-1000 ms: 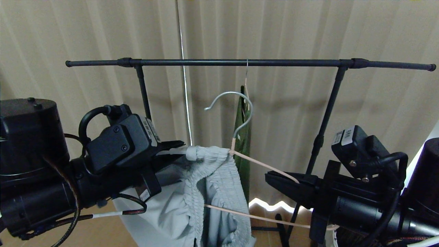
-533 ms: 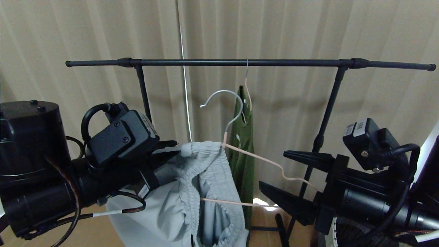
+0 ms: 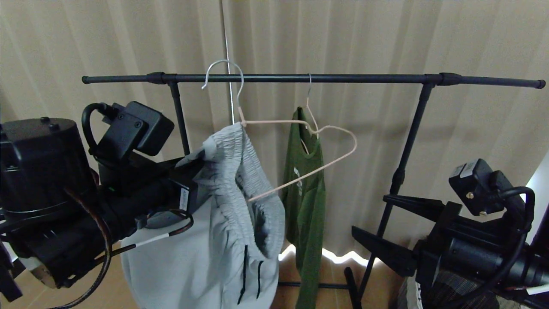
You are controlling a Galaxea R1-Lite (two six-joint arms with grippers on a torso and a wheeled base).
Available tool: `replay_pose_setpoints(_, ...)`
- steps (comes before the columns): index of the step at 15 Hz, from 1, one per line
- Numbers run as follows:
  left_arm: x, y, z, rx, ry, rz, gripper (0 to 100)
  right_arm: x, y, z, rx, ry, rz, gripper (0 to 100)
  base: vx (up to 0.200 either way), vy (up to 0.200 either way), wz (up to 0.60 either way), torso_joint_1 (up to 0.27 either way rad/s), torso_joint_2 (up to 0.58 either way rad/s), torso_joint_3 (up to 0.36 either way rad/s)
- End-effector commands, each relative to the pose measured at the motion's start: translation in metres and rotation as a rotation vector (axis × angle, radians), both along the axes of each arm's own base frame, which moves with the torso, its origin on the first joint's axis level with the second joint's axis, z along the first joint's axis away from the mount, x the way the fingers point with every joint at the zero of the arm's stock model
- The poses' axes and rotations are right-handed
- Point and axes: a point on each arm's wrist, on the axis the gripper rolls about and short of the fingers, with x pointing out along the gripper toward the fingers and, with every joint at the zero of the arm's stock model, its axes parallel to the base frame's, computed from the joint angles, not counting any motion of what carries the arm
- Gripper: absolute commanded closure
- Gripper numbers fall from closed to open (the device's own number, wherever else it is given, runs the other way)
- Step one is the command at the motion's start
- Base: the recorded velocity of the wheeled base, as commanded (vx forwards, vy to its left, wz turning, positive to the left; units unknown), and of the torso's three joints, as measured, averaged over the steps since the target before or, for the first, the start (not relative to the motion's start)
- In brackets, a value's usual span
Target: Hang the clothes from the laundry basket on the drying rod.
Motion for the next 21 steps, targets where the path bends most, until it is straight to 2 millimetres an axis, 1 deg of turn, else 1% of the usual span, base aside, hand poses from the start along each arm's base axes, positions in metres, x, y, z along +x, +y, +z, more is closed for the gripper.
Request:
replay_pose_setpoints(1,0.004,-0.009,-0.002,-0.010,-0.010,-0.020,100,-0.006,-0.007,-0.005,-0.005,0.013,-0.008,0,0.000,0.000,0.00,0.000,0.00,0.000)
replay_pose_setpoints(2,0.007,-0.017,0.002,-0.040,-0.055,-0.040,100,-0.009,-0.009,-0.009,0.016,0.022,-0.011,0,0.000,0.000,0.00,0.000,0.00,0.000)
replay_pose_setpoints(5,0.010,-0.034,0.004,-0.049,-0.065,-0.089,100,-0.015,-0.011,-0.018,0.087,0.046,-0.016,0,0.000,0.000,0.00,0.000,0.00,0.000)
replay_pose_setpoints(6,0.008,-0.040,0.002,-0.057,-0.069,-0.127,100,-0.024,-0.008,-0.030,0.143,0.102,0.015,0,0.000,0.000,0.00,0.000,0.00,0.000)
replay_pose_setpoints(7,0.003,-0.044,-0.002,-0.061,-0.073,-0.162,100,-0.032,0.002,-0.034,0.193,0.122,0.076,0,0.000,0.000,0.00,0.000,0.00,0.000)
replay_pose_setpoints(10,-0.001,-0.043,-0.004,-0.093,-0.109,-0.216,100,-0.019,0.016,-0.044,0.197,0.122,0.078,0,0.000,0.000,0.00,0.000,0.00,0.000)
replay_pose_setpoints(12,-0.002,-0.043,-0.002,-0.100,-0.124,-0.221,100,-0.016,0.019,-0.047,0.199,0.118,0.077,0,0.000,0.000,0.00,0.000,0.00,0.000)
replay_pose_setpoints(13,-0.004,-0.045,-0.001,-0.107,-0.132,-0.233,100,-0.009,0.025,-0.052,0.202,0.106,0.052,0,0.000,0.000,0.00,0.000,0.00,0.000)
replay_pose_setpoints(14,-0.005,-0.044,0.001,-0.111,-0.140,-0.237,100,-0.006,0.027,-0.052,0.211,0.086,0.032,0,0.000,0.000,0.00,0.000,0.00,0.000)
replay_pose_setpoints(16,-0.007,-0.043,0.005,-0.119,-0.153,-0.253,100,-0.003,0.028,-0.053,0.215,0.065,-0.006,0,0.000,0.000,0.00,0.000,0.00,0.000)
replay_pose_setpoints(18,-0.014,-0.046,0.010,-0.136,-0.168,-0.286,100,-0.001,0.029,-0.054,0.208,0.067,-0.022,0,0.000,0.000,0.00,0.000,0.00,0.000)
replay_pose_setpoints(21,-0.015,-0.046,0.017,-0.149,-0.191,-0.291,100,0.002,0.030,-0.056,0.192,0.064,-0.072,0,0.000,0.000,0.00,0.000,0.00,0.000)
